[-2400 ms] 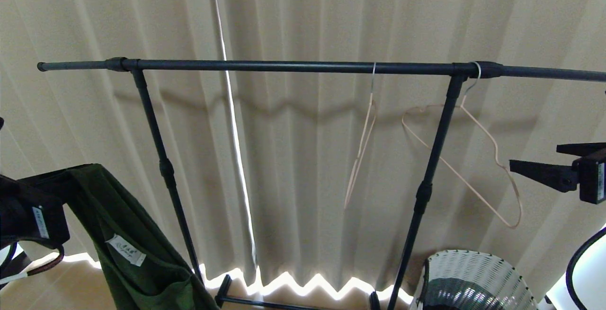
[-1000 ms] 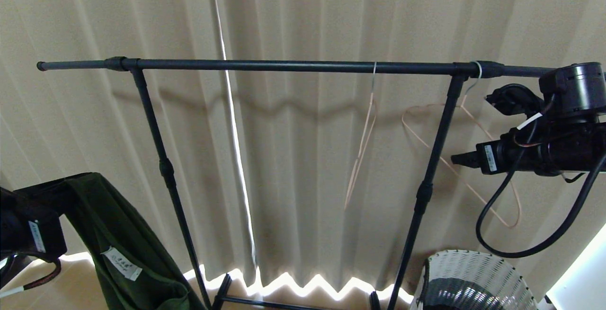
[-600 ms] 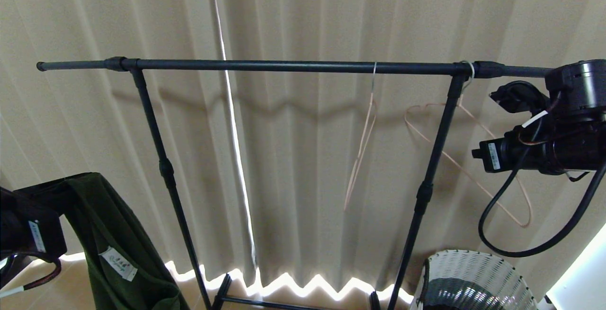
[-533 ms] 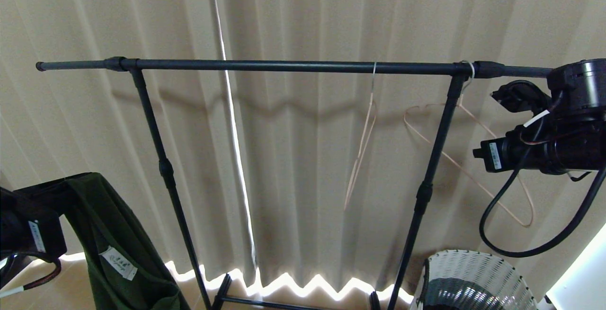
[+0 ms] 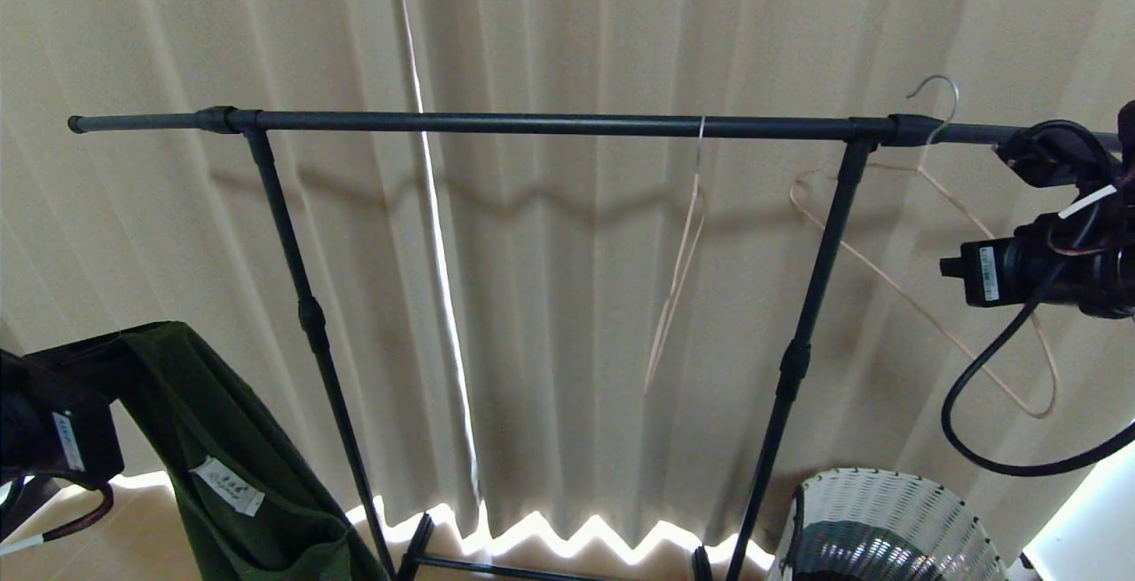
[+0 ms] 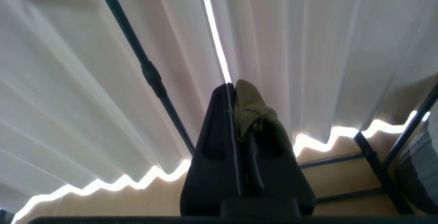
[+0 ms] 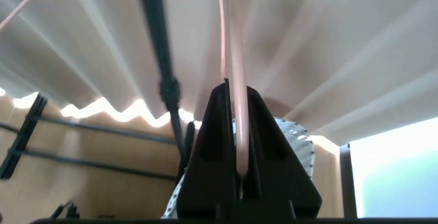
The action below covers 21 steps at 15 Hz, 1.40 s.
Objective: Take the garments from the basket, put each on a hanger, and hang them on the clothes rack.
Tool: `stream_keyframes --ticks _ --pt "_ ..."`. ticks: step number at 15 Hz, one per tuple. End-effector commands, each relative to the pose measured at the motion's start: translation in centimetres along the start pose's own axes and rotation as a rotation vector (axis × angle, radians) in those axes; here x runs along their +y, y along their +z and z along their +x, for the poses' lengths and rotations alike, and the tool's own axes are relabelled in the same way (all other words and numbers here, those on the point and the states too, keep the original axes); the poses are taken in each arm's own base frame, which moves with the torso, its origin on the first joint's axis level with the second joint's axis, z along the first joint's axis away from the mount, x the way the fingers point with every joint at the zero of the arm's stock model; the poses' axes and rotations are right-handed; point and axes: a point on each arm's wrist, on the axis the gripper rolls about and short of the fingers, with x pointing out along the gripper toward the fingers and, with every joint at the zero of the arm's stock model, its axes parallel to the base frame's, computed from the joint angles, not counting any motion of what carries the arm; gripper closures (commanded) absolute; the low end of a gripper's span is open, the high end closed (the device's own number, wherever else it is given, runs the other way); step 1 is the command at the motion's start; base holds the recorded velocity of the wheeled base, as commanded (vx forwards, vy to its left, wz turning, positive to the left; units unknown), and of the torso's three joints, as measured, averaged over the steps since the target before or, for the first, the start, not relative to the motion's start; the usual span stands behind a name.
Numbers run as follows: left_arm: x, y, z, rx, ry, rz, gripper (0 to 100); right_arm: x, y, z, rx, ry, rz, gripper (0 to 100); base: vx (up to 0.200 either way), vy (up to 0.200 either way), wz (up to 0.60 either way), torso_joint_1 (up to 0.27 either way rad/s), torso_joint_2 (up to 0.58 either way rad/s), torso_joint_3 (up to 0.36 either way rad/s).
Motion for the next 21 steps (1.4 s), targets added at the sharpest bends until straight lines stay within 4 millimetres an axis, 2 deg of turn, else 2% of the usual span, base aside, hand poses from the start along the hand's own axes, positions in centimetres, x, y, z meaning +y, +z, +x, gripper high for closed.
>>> stream_keyframes --ticks 1,2,3,5,9,11,12,21 --pt "0.0 0.0 0.0 0.0 -0.003 -0.003 100 -0.6 -0.7 -2.2 -0.028 -0.013 0.013 100 0.0 0.0 0.0 0.0 0.0 0.0" --pt "0.0 0.0 0.0 0.0 -0.003 -0.002 100 -0.6 -1.0 -2.6 -0.033 -0.01 0.013 100 0.0 0.0 0.0 0.0 0.0 0.0" --pt "0.0 0.1 0.0 -0.004 0.0 -0.006 100 -0.7 -1.6 -4.1 -0.052 -0.011 0.015 100 0.0 0.0 0.0 0.0 0.0 0.0" --pt "0.0 0.0 0.1 0.002 -0.001 -0.005 100 -0.8 -2.4 -5.7 -0.071 -0.01 0.013 100 0.0 0.0 0.0 0.0 0.0 0.0" --pt "0.0 0.2 0.2 -0.001 -0.001 -0.002 100 -0.9 -5.1 -7.4 -0.051 -0.014 0.005 100 0.0 0.0 0.0 0.0 0.0 0.0" --pt "0.1 0.1 0.2 0.003 0.008 -0.007 100 -0.9 -5.7 -8.1 -0.06 -0.016 0.007 100 0.0 0.0 0.0 0.0 0.0 0.0" --pt "0.1 0.1 0.2 0.005 0.009 -0.005 100 -1.0 -5.7 -8.2 -0.063 -0.019 0.008 100 0.0 0.0 0.0 0.0 0.0 0.0" --pt "0.1 -0.4 0.2 0.021 0.01 -0.006 100 -1.2 -6.8 -8.4 -0.043 -0.031 -0.015 100 -0.2 0.0 0.0 0.003 0.0 0.003"
